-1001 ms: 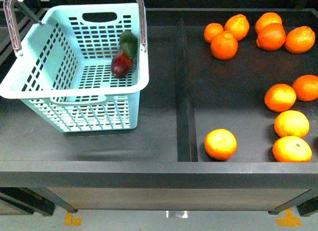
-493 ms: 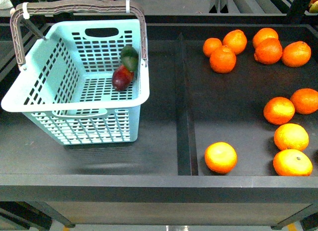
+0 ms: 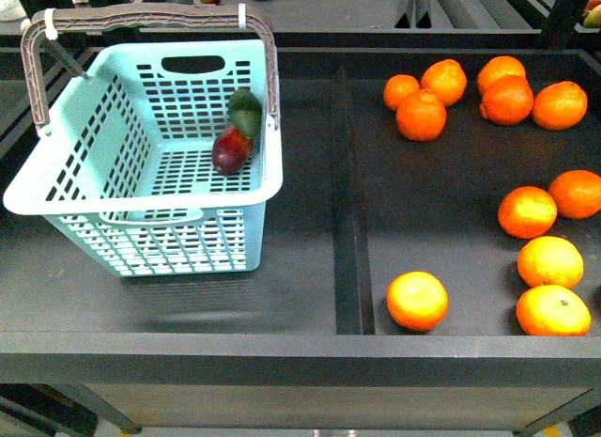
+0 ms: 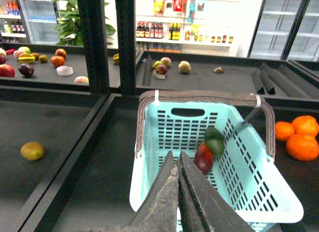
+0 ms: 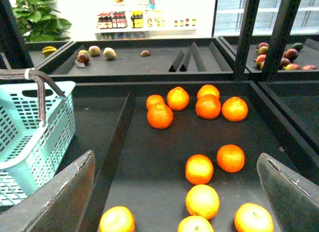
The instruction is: Pick mango and avocado into basket
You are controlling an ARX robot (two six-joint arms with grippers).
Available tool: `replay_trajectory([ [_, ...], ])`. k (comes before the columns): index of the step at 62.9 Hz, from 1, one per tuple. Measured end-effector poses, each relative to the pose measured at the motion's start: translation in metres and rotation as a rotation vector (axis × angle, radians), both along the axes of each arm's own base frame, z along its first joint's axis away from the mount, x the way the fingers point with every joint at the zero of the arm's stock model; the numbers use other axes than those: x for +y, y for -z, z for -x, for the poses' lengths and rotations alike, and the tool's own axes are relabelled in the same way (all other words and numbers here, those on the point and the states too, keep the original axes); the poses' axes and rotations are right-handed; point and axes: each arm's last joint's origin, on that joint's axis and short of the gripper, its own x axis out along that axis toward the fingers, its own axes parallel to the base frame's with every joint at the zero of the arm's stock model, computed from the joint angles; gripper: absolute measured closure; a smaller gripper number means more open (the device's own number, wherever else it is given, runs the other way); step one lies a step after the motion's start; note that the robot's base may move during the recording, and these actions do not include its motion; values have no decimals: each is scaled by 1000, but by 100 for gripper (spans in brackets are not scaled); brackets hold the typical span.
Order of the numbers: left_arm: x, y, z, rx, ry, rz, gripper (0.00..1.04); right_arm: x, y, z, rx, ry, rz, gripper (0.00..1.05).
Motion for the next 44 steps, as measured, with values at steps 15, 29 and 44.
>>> replay_trajectory([
  [15, 0, 2, 19, 10, -1, 0, 103, 0, 0, 0, 0, 0, 0, 9],
  [29, 0, -1, 32, -1, -1, 0, 103, 0, 0, 0, 0, 0, 0, 9],
  [44, 0, -4, 43, -10, -1, 0, 103, 0, 0, 0, 0, 0, 0, 9],
])
